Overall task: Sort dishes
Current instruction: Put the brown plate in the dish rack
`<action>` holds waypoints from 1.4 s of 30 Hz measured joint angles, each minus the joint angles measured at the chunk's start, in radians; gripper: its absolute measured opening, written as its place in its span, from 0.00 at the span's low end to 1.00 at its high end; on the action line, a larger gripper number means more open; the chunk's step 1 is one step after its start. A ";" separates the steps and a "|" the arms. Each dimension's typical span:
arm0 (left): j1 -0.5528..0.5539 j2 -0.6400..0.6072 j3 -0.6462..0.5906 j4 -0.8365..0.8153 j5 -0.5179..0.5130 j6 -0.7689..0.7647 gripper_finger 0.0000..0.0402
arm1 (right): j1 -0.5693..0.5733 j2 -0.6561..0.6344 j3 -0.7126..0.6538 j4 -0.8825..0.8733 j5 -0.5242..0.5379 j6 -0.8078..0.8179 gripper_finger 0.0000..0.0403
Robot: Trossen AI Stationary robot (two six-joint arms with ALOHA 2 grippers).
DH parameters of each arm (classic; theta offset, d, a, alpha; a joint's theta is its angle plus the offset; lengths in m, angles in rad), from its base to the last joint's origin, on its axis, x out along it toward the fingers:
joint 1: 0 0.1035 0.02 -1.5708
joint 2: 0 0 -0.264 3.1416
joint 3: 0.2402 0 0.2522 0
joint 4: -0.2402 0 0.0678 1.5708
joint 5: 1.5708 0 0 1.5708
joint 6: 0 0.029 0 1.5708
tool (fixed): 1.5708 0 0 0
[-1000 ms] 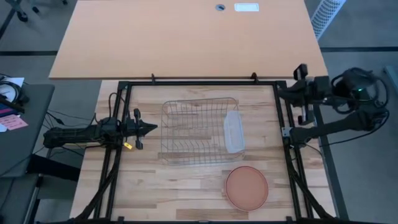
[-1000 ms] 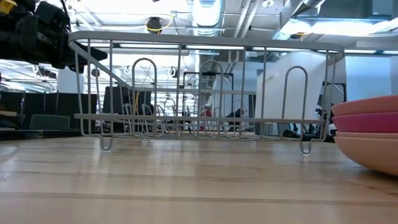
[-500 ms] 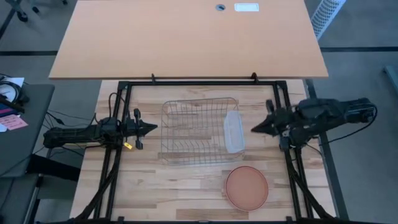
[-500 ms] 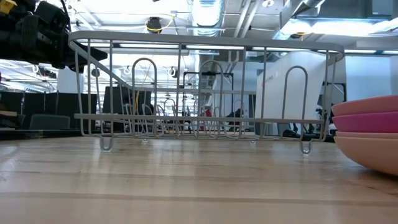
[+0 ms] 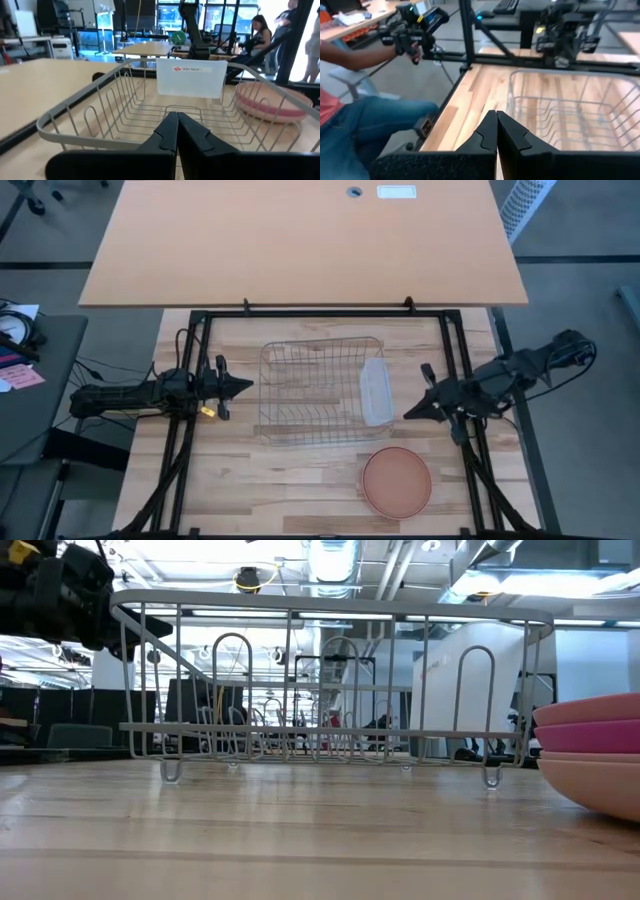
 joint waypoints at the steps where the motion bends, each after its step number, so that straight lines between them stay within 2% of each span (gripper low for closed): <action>1: 0.000 0.000 0.000 0.000 0.000 -0.006 0.00 | 0.008 0.006 0.000 0.001 0.000 0.013 0.01; 10: 0.000 0.000 0.000 0.000 0.000 0.021 0.00 | 0.063 0.023 0.000 -0.008 0.004 0.045 0.01; 21: 0.000 0.000 0.000 0.002 -0.003 -0.108 0.00 | 0.081 0.023 0.000 -0.061 0.005 0.023 0.01; 25: 0.001 0.003 0.033 0.077 -0.019 -0.094 0.00 | 0.069 0.023 0.000 -0.070 0.005 0.011 0.01; 30: -0.003 0.036 0.206 0.080 0.002 -0.056 0.00 | 0.058 0.023 0.000 -0.073 0.005 0.010 0.01; 34: -0.003 0.121 0.370 0.037 -0.003 0.038 0.00 | 0.058 0.023 0.000 -0.070 0.027 0.009 0.01; 38: -0.003 0.233 0.615 -0.100 -0.012 0.100 0.00 | 0.058 0.023 0.000 -0.068 0.031 0.009 0.01; 42: -0.003 0.397 0.868 -0.276 -0.019 0.101 0.00 | 0.058 0.022 0.000 -0.068 0.031 -0.018 0.01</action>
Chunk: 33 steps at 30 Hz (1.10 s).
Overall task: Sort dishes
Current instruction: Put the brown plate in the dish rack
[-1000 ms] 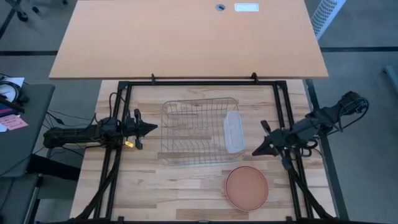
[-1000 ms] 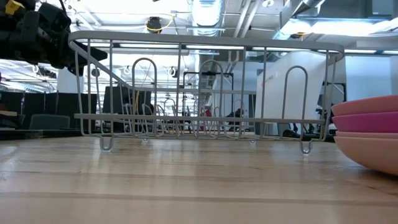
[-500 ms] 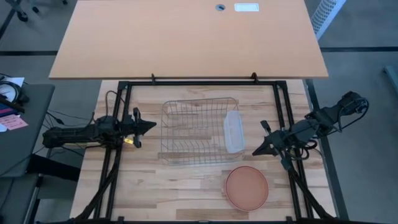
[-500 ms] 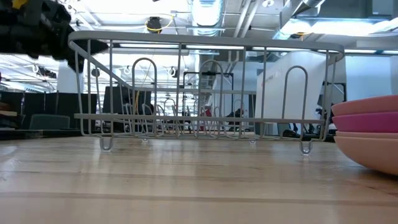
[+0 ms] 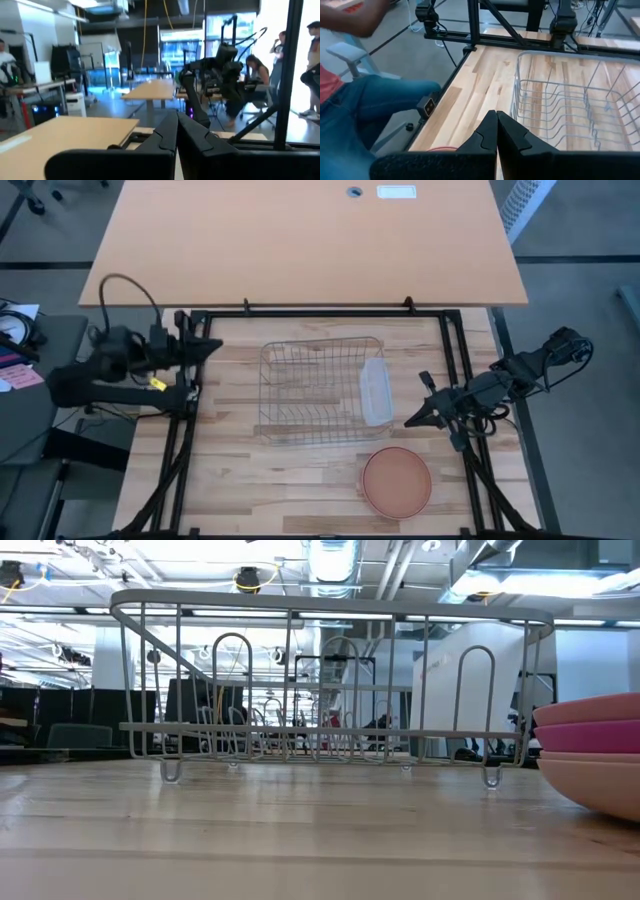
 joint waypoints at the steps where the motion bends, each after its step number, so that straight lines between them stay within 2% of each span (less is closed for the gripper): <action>1: 0.000 0.039 0.055 -0.028 0.000 -0.005 0.00 | 0.000 0.000 0.000 0.000 0.000 -0.017 0.01; 3: -0.003 0.117 0.157 -0.087 0.008 -0.009 0.00 | 0.000 0.000 0.000 0.000 0.003 -0.042 0.01; 5: -0.014 0.189 0.228 -0.123 0.074 -0.009 0.00 | 0.000 0.000 0.000 0.001 0.023 -0.049 0.01; 8: -0.063 0.264 0.237 -0.080 0.223 -0.011 0.00 | -0.001 0.000 0.000 0.001 0.074 -0.044 0.01; 10: -0.126 0.313 0.218 -0.044 0.241 -0.029 0.00 | -0.010 0.000 0.000 0.002 0.103 -0.044 0.01; 12: -0.198 0.356 0.188 -0.042 0.180 -0.041 0.00 | -0.023 -0.001 0.000 0.003 0.108 -0.044 0.01; 16: -0.352 0.450 0.131 -0.027 -0.026 -0.049 0.00 | -0.063 0.000 0.000 0.016 0.109 -0.043 0.01; 20: -0.488 0.522 0.111 0.000 -0.154 -0.042 0.00 | -0.104 0.000 0.001 0.025 0.109 0.004 0.01; 25: -0.611 0.556 0.109 -0.024 -0.191 -0.023 0.00 | -0.136 0.003 0.001 0.024 0.109 0.115 0.01; 29: -0.672 0.533 0.105 -0.056 -0.218 -0.061 0.00 | -0.131 0.015 0.001 0.022 0.109 0.162 0.01; 33: -0.706 0.523 0.080 -0.079 -0.291 -0.097 0.00 | -0.099 0.038 0.001 0.026 0.109 0.171 0.01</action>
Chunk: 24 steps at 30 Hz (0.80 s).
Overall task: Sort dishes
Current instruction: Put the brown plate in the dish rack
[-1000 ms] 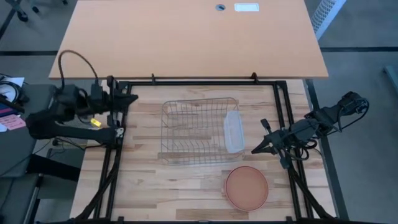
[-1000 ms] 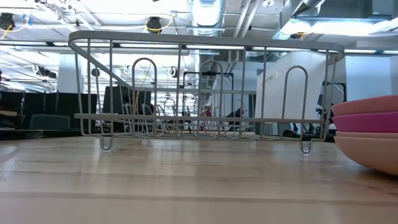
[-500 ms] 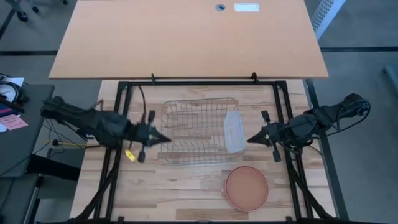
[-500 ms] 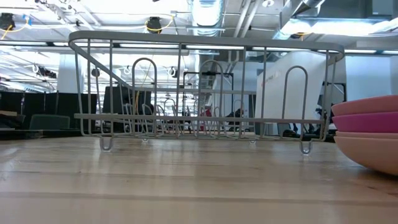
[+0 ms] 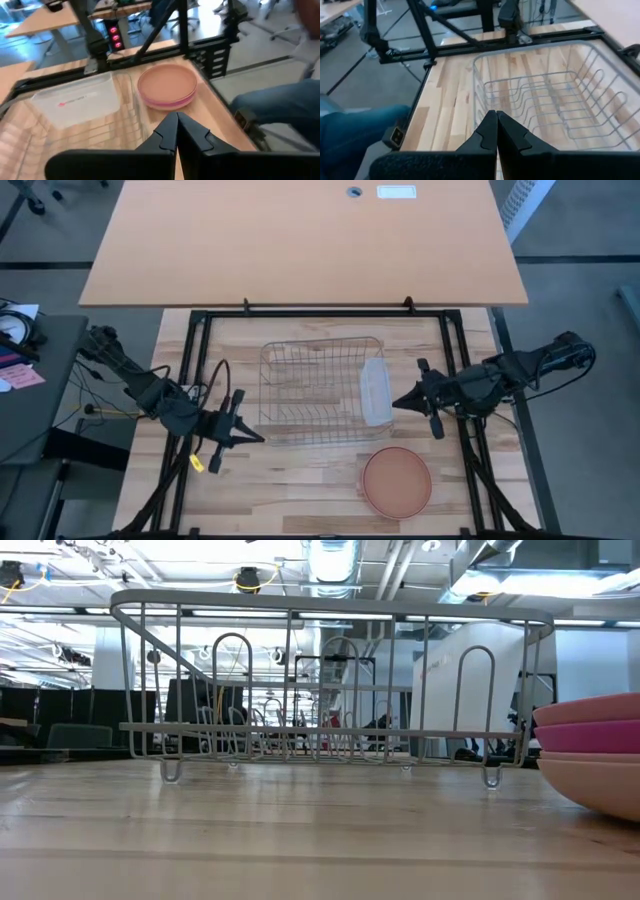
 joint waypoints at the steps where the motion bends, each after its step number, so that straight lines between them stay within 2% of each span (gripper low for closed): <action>1: -0.006 -0.001 -0.007 0.001 -0.007 -0.006 0.00 | 0.012 0.008 0.000 0.000 0.000 0.015 0.01; 8: -0.026 -0.001 -0.038 0.060 -0.007 -0.053 0.00 | 0.150 0.021 0.000 -0.002 -0.007 0.240 0.01; 14: -0.049 0.000 -0.060 0.094 -0.007 -0.084 0.00 | 0.317 0.055 0.000 -0.020 -0.010 0.493 0.02; 19: -0.051 0.000 -0.060 0.126 -0.012 -0.095 0.00 | 0.434 0.119 0.000 -0.135 0.097 0.713 0.04; 24: -0.051 0.000 -0.060 0.151 -0.013 -0.087 0.00 | 0.496 0.191 0.000 -0.248 0.117 0.898 0.09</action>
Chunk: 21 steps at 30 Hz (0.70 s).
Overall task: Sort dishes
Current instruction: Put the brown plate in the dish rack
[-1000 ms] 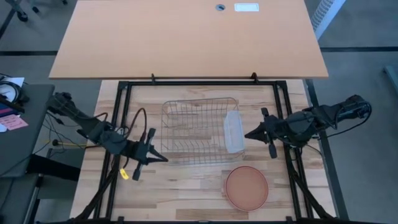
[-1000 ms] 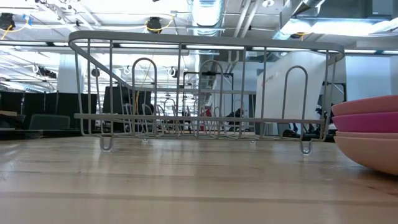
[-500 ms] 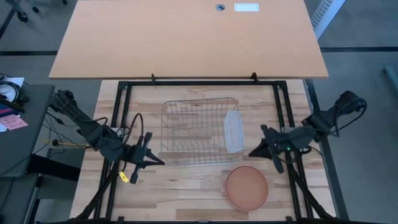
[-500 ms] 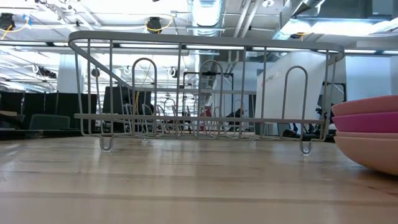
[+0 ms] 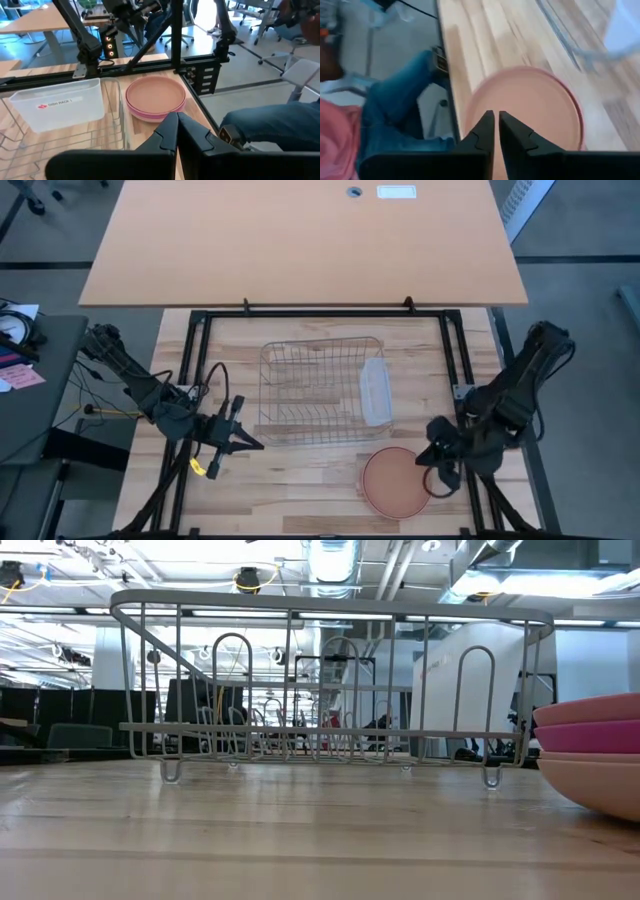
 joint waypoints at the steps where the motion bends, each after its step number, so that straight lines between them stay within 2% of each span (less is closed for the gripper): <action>1: 0.000 0.000 0.000 0.000 0.000 -0.001 0.00 | 0.008 0.013 0.000 -0.013 0.000 0.038 0.11; 6: 0.000 0.000 0.000 -0.001 0.000 -0.001 0.00 | 0.011 0.088 0.000 -0.047 -0.001 0.144 0.21; 13: 0.000 0.001 0.000 -0.019 -0.012 -0.033 0.00 | 0.012 0.165 0.000 -0.007 -0.027 0.144 0.43; 21: 0.000 0.072 0.000 -0.014 -0.042 -0.039 0.00 | -0.024 0.213 0.000 -0.026 -0.024 0.096 0.71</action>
